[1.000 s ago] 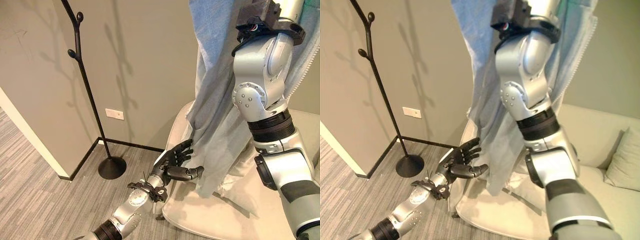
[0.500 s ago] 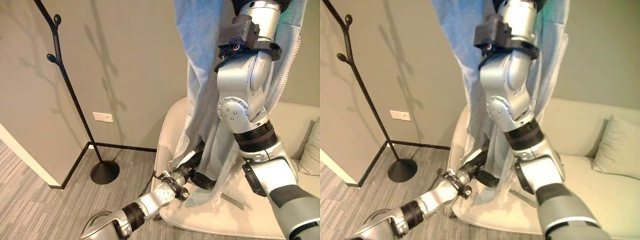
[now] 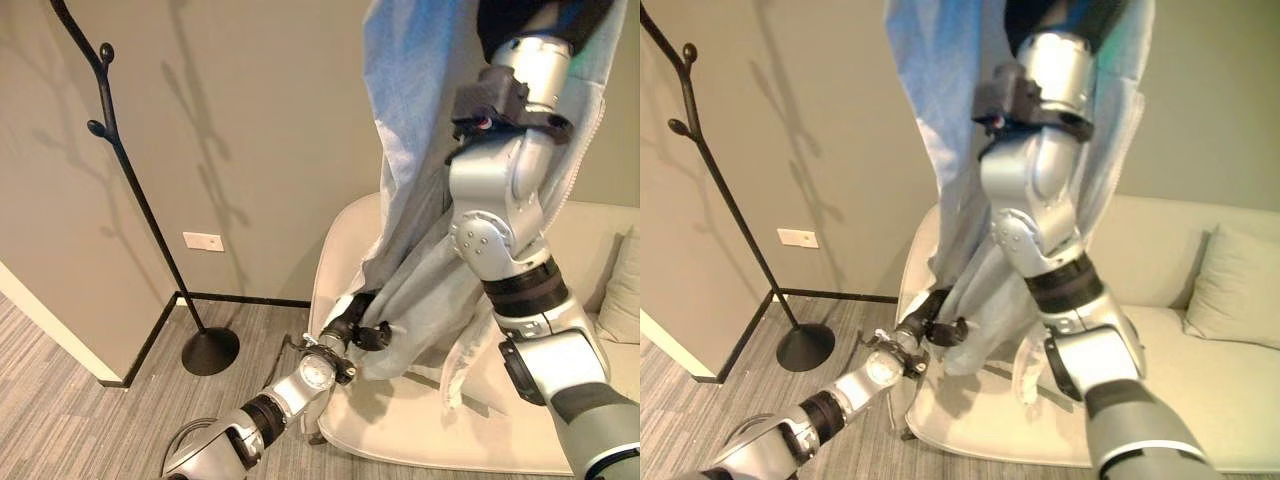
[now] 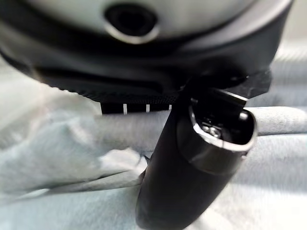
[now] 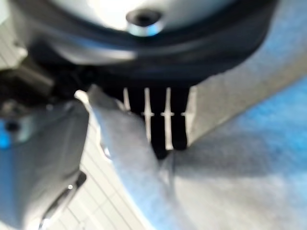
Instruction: Hang the clothes on the sofa on the clothes rack.
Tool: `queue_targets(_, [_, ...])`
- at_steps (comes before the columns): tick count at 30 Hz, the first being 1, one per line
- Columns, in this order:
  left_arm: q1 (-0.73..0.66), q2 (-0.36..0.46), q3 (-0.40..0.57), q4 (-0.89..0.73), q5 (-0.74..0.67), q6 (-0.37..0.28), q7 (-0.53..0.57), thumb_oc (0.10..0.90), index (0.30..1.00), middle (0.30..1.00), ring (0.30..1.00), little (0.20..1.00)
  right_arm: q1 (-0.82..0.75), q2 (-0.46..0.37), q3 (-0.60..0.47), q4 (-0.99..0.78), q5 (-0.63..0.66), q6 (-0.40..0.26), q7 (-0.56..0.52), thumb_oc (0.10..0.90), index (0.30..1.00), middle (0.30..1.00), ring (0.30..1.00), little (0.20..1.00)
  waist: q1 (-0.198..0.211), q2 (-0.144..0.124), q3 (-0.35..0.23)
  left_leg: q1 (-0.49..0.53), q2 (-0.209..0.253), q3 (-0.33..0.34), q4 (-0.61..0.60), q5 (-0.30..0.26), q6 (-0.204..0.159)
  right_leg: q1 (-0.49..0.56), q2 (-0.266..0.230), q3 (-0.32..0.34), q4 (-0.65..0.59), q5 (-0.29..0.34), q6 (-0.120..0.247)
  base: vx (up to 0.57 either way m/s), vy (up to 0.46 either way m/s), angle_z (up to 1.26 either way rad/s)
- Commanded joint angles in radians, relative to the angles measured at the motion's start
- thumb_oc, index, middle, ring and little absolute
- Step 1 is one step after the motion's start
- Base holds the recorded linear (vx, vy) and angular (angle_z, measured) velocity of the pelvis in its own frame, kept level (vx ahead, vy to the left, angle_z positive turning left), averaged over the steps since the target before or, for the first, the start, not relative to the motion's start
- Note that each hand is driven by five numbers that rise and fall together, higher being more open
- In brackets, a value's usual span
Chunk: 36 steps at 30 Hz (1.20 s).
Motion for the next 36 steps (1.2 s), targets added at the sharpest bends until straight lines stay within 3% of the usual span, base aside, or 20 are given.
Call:
queue_targets(1, [-0.091, -0.02, 0.12, -0.08, 0.004, -0.078, 0.133, 0.4, 0.3, 0.3, 0.3, 0.3, -0.044, -0.084, -0.065, -0.049, -0.053, -0.012, 0.03, 0.4, 0.3, 0.3, 0.3, 0.3, 0.054, -0.024, -0.056, 0.045, 0.044, -0.022, 0.005, -0.146, -0.04, 0.037, -0.007, -0.031, 0.007, -0.076, 0.01, -0.03, -0.077, 0.17])
queue_targets(4, [-0.033, 0.066, 0.247, -0.216, 0.041, -0.081, 0.187, 0.4, 0.3, 0.3, 0.3, 0.3, 0.045, -0.114, -0.104, -0.122, -0.083, -0.004, 0.052, 0.4, 0.3, 0.3, 0.3, 0.3, 0.063, -0.021, -0.056, 0.037, 0.055, -0.027, 0.005, -0.127, -0.048, 0.038, 0.004, -0.041, 0.007, -0.08, 0.002, -0.05, -0.078, 0.12])
queue_targets(5, [-0.029, 0.068, 0.248, -0.219, 0.041, -0.079, 0.186, 0.4, 0.3, 0.3, 0.3, 0.3, 0.047, -0.113, -0.104, -0.124, -0.084, -0.003, 0.051, 0.4, 0.3, 0.3, 0.3, 0.3, 0.062, -0.021, -0.058, 0.04, 0.056, -0.028, 0.005, -0.133, -0.05, 0.041, 0.005, -0.041, 0.007, -0.084, 0.003, -0.03, -0.12, 0.03])
queue_targets(9, [0.167, 0.268, 0.615, -0.524, 0.296, -0.049, 0.357, 0.4, 0.3, 0.3, 0.3, 0.3, 0.263, -0.061, -0.222, -0.271, -0.147, -0.014, 0.114, 0.4, 0.3, 0.3, 0.3, 0.3, 0.101, -0.015, -0.049, 0.008, 0.098, -0.052, 0.005, -0.073, -0.089, 0.043, 0.052, -0.062, 0.007, -0.108, -0.027, -0.11, -0.209, 0.23])
queue_targets(10, [0.172, 0.269, 0.617, -0.529, 0.297, -0.046, 0.356, 0.4, 0.3, 0.3, 0.3, 0.3, 0.265, -0.058, -0.221, -0.273, -0.147, -0.013, 0.114, 0.4, 0.3, 0.3, 0.3, 0.3, 0.097, -0.015, -0.053, 0.008, 0.099, -0.055, 0.005, -0.077, -0.091, 0.044, 0.053, -0.062, 0.007, -0.111, -0.026, -0.1, -0.144, 0.07])
queue_targets(13, [0.268, 0.338, 0.775, -0.647, 0.429, -0.038, 0.417, 0.4, 0.3, 0.3, 0.3, 0.3, 0.336, -0.032, -0.252, -0.331, -0.165, -0.019, 0.148, 0.4, 0.3, 0.3, 0.3, 0.3, 0.118, -0.008, -0.039, -0.026, 0.115, -0.07, 0.005, -0.042, -0.11, 0.029, 0.071, -0.072, 0.007, -0.119, -0.036, -0.11, -0.111, 0.12])
queue_targets(15, [0.315, 0.387, 0.884, -0.734, 0.537, -0.038, 0.473, 0.4, 0.3, 0.3, 0.3, 0.3, 0.388, -0.026, -0.298, -0.369, -0.213, -0.03, 0.149, 0.4, 0.3, 0.3, 0.3, 0.3, 0.14, -0.002, -0.009, -0.085, 0.126, -0.086, 0.005, 0.017, -0.135, 0.009, 0.075, -0.091, 0.007, -0.122, -0.04, -0.23, -0.088, 0.14])
queue_targets(17, [0.318, 0.404, 0.919, -0.778, 0.576, -0.038, 0.492, 0.4, 0.3, 0.3, 0.3, 0.3, 0.411, -0.033, -0.329, -0.387, -0.268, -0.028, 0.126, 0.4, 0.3, 0.3, 0.3, 0.3, 0.136, -0.004, 0.003, -0.12, 0.131, -0.081, 0.005, 0.048, -0.139, -0.005, 0.072, -0.114, 0.007, -0.118, -0.041, -0.24, -0.024, 0.3])
queue_targets(18, [0.329, 0.423, 0.962, -0.827, 0.621, -0.04, 0.517, 0.4, 0.3, 0.3, 0.3, 0.3, 0.454, -0.029, -0.354, -0.408, -0.303, -0.029, 0.125, 0.4, 0.3, 0.3, 0.3, 0.3, 0.129, -0.004, 0.013, -0.122, 0.141, -0.025, 0.005, 0.032, -0.121, -0.019, 0.063, -0.138, 0.007, -0.115, -0.04, -0.24, 0.127, 0.93])
queue_targets(19, [0.365, 0.428, 1.04, -0.906, 0.666, -0.042, 0.556, 0.4, 0.3, 0.3, 0.3, 0.3, 0.503, -0.001, -0.323, -0.454, -0.296, -0.031, 0.157, 0.4, 0.3, 0.3, 0.3, 0.3, 0.128, -0.003, 0.007, -0.046, 0.149, 0.007, 0.005, -0.019, -0.11, -0.027, 0.046, -0.134, 0.007, -0.099, -0.029, -0.15, 0.146, 0.81])
queue_targets(22, [0.374, 0.431, 1.059, -0.934, 0.682, -0.054, 0.561, 0.4, 0.3, 0.3, 0.3, 0.3, 0.552, 0.001, -0.306, -0.474, -0.279, -0.02, 0.192, 0.4, 0.3, 0.3, 0.3, 0.3, 0.127, -0.009, 0.006, 0.01, 0.161, 0.012, 0.005, -0.044, -0.105, -0.029, 0.03, -0.125, 0.007, -0.084, -0.021, -0.02, 0.172, 0.06])
queue_targets(24, [0.344, 0.452, 1.047, -0.929, 0.713, -0.049, 0.589, 0.4, 0.3, 0.3, 0.3, 0.3, 0.613, -0.01, -0.283, -0.489, -0.272, -0.005, 0.221, 0.4, 0.3, 0.3, 0.3, 0.3, 0.115, -0.012, 0.003, 0.057, 0.21, 0.01, 0.005, -0.024, -0.108, -0.038, 0.011, -0.118, 0.007, -0.078, -0.008, -0.02, 0.378, -0.08])
queue_targets(25, [0.299, 0.456, 1.003, -0.909, 0.735, -0.055, 0.619, 0.4, 0.3, 0.3, 0.3, 0.3, 0.692, -0.01, -0.287, -0.508, -0.284, -0.001, 0.222, 0.4, 0.3, 0.3, 0.3, 0.3, 0.095, -0.008, 0.0, 0.026, 0.258, 0.007, 0.005, -0.015, -0.128, -0.042, -0.015, -0.137, 0.007, -0.078, 0.009, -0.04, 0.695, 0.06])
queue_targets(27, [0.25, 0.461, 0.955, -0.886, 0.754, -0.063, 0.651, 0.4, 0.3, 0.3, 0.3, 0.3, 0.748, -0.017, -0.304, -0.527, -0.346, 0.001, 0.194, 0.4, 0.3, 0.3, 0.3, 0.3, 0.077, 0.002, 0.007, -0.025, 0.267, 0.03, 0.005, -0.028, -0.128, -0.046, -0.054, -0.158, 0.007, -0.053, 0.027, 0.01, 0.664, 0.97])
queue_targets(29, [0.249, 0.452, 0.926, -0.877, 0.761, -0.072, 0.658, 0.4, 0.3, 0.3, 0.3, 0.3, 0.802, -0.008, -0.321, -0.553, -0.385, 0.014, 0.179, 0.4, 0.3, 0.3, 0.3, 0.3, 0.065, 0.02, 0.007, -0.023, 0.227, 0.037, 0.005, -0.077, -0.118, -0.033, -0.108, -0.162, 0.007, -0.035, 0.052, 0.12, 0.607, 0.94])
queue_targets(31, [0.247, 0.448, 0.908, -0.863, 0.762, -0.075, 0.656, 0.4, 0.3, 0.3, 0.3, 0.3, 0.817, 0.005, -0.319, -0.55, -0.405, 0.021, 0.169, 0.4, 0.3, 0.3, 0.3, 0.3, 0.065, 0.016, 0.009, -0.032, 0.189, 0.028, 0.028, -0.099, -0.102, -0.028, -0.146, -0.162, 0.007, -0.01, 0.066, 0.1, 0.595, 0.0])
queue_targets(32, [0.217, 0.47, 0.856, -0.855, 0.78, -0.09, 0.641, 0.4, 0.3, 0.3, 0.3, 0.3, 0.847, 0.051, -0.346, -0.544, -0.469, 0.035, 0.139, 0.4, 0.3, 0.3, 0.3, 0.3, 0.064, -0.014, 0.018, -0.07, 0.092, 0.022, 0.105, -0.182, -0.043, -0.037, -0.241, -0.159, 0.026, 0.076, 0.089, 0.1, 0.858, 0.16])
queue_targets(33, [0.191, 0.482, 0.835, -0.844, 0.794, -0.079, 0.651, 0.4, 0.3, 0.3, 0.3, 0.3, 0.838, 0.085, -0.342, -0.54, -0.505, 0.043, 0.118, 0.4, 0.3, 0.3, 0.3, 0.3, 0.065, -0.024, 0.028, -0.061, 0.034, 0.028, 0.09, -0.204, 0.003, -0.068, -0.275, -0.147, 0.069, 0.099, 0.089, 0.13, 0.986, 0.25])
queue_targets(34, [0.182, 0.482, 0.827, -0.838, 0.797, -0.076, 0.652, 0.4, 0.3, 0.3, 0.3, 0.3, 0.836, 0.097, -0.342, -0.533, -0.519, 0.044, 0.102, 0.4, 0.3, 0.3, 0.3, 0.3, 0.063, -0.028, 0.034, -0.049, 0.015, 0.034, 0.078, -0.205, 0.019, -0.083, -0.285, -0.137, 0.103, 0.115, 0.084, 0.06, 0.587, -0.08])
queue_targets(36, [0.171, 0.479, 0.812, -0.836, 0.809, -0.086, 0.654, 0.4, 0.3, 0.3, 0.3, 0.3, 0.839, 0.1, -0.335, -0.526, -0.534, 0.037, 0.089, 0.4, 0.3, 0.3, 0.3, 0.3, 0.049, -0.026, 0.051, -0.009, -0.01, 0.04, 0.04, -0.2, 0.041, -0.126, -0.251, -0.073, 0.192, 0.094, 0.06, 0.08, 0.41, -0.17])
